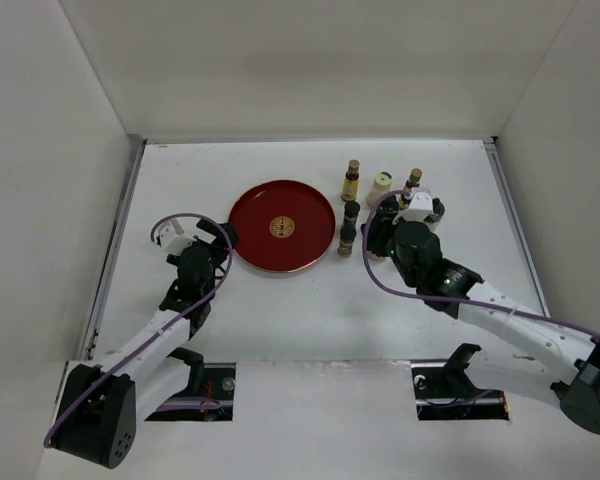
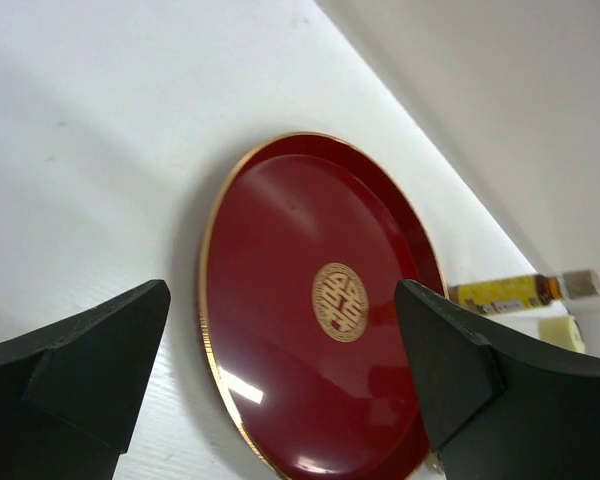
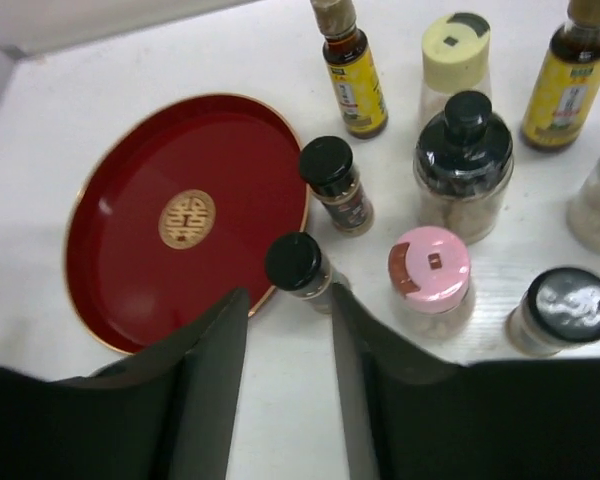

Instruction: Organize the condiment bottles

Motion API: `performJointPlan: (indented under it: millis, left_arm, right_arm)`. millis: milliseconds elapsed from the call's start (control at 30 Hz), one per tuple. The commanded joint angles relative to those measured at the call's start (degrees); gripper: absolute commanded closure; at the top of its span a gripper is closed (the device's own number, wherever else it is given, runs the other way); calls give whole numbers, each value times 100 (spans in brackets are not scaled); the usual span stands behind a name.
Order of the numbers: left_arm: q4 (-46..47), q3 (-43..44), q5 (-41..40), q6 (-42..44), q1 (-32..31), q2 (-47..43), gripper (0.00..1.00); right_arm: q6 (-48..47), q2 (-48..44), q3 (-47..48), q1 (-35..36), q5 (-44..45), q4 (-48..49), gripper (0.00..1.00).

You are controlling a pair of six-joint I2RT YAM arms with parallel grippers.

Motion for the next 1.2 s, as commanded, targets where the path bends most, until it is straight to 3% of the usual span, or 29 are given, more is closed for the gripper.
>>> performJointPlan:
  millis: [0,67,167,433,733,900,1167]
  left_arm:
    - [-238,-59,51,-348,261,-164,0]
    - [-221,-102,43,-418,314,-147,0]
    - [-265,-94,121,-533,376,-15,0]
    - [-186,-94,349,-603,464,152,0]
    - [7,-138,526,-656,508,276,0]
    - [69,-156,596,-691,543,363,0]
    - [121,-190,692,-700,596,249,0]
  right_arm:
    - [-221,303,385,-74,-137,-228,43]
    - [-335,575,560,-101,-250,-228,33]
    - [-458,1128,886,-180,-558,-263,28]
    - [-626,2421,1449,-241,-541,-158,23]
    - [-608,3054,1572,-364,-488,-96,20]
    - [-573,3222,1581,-365,-515,9,31]
    - [-704,2994,1572,-163,-59,106,60]
